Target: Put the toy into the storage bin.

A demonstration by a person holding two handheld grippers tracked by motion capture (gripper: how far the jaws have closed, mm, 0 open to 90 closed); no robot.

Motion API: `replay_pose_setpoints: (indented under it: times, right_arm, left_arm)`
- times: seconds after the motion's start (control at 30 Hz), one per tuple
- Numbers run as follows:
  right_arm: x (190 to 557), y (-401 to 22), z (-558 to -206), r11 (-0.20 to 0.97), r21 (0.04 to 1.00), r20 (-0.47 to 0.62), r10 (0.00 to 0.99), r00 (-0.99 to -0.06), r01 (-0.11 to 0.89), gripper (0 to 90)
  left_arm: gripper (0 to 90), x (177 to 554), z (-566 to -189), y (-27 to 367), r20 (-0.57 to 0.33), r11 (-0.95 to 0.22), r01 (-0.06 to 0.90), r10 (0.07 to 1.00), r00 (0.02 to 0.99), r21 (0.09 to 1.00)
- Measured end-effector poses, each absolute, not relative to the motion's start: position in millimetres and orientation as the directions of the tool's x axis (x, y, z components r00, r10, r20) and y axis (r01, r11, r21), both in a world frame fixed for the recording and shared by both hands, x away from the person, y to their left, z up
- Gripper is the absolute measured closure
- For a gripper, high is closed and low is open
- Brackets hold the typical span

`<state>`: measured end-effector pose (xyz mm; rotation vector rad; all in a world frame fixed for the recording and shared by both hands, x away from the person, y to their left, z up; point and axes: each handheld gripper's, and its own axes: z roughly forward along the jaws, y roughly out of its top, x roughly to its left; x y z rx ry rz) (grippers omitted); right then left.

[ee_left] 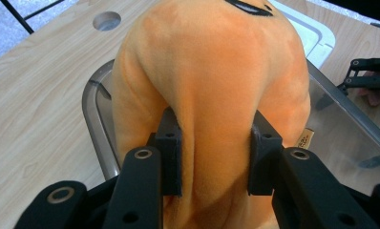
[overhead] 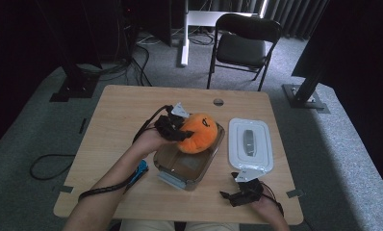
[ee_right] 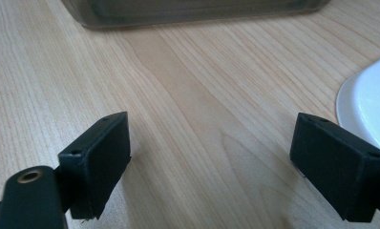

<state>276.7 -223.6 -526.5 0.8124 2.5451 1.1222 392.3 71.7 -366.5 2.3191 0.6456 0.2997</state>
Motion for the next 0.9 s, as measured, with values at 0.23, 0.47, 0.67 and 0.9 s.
replay_pose_setpoints:
  times: [0.23,0.47,0.67,0.9]
  right_arm:
    - [276.9,-224.0,-526.4,0.548,0.739,0.002,0.579,-0.815,0.392,13.3]
    - [276.6,-224.1,-526.3,0.547,0.739,0.005,0.58,-0.815,0.394,13.4]
    - [276.6,-224.4,-526.3,0.544,0.74,0.008,0.58,-0.814,0.395,13.3]
    - [276.6,-225.0,-526.3,0.54,0.743,0.012,0.579,-0.815,0.395,13.3]
  left_arm:
    - [66.0,392.5,-374.3,67.5,0.036,-0.656,0.372,0.519,0.854,0.657]
    - [65.0,396.1,-381.0,65.8,0.027,-0.665,0.385,0.521,0.853,0.64]
    - [64.2,397.7,-384.3,64.3,0.02,-0.676,0.394,0.517,0.856,0.622]
    - [62.1,400.1,-391.4,60.3,0.013,-0.697,0.401,0.507,0.862,0.594]
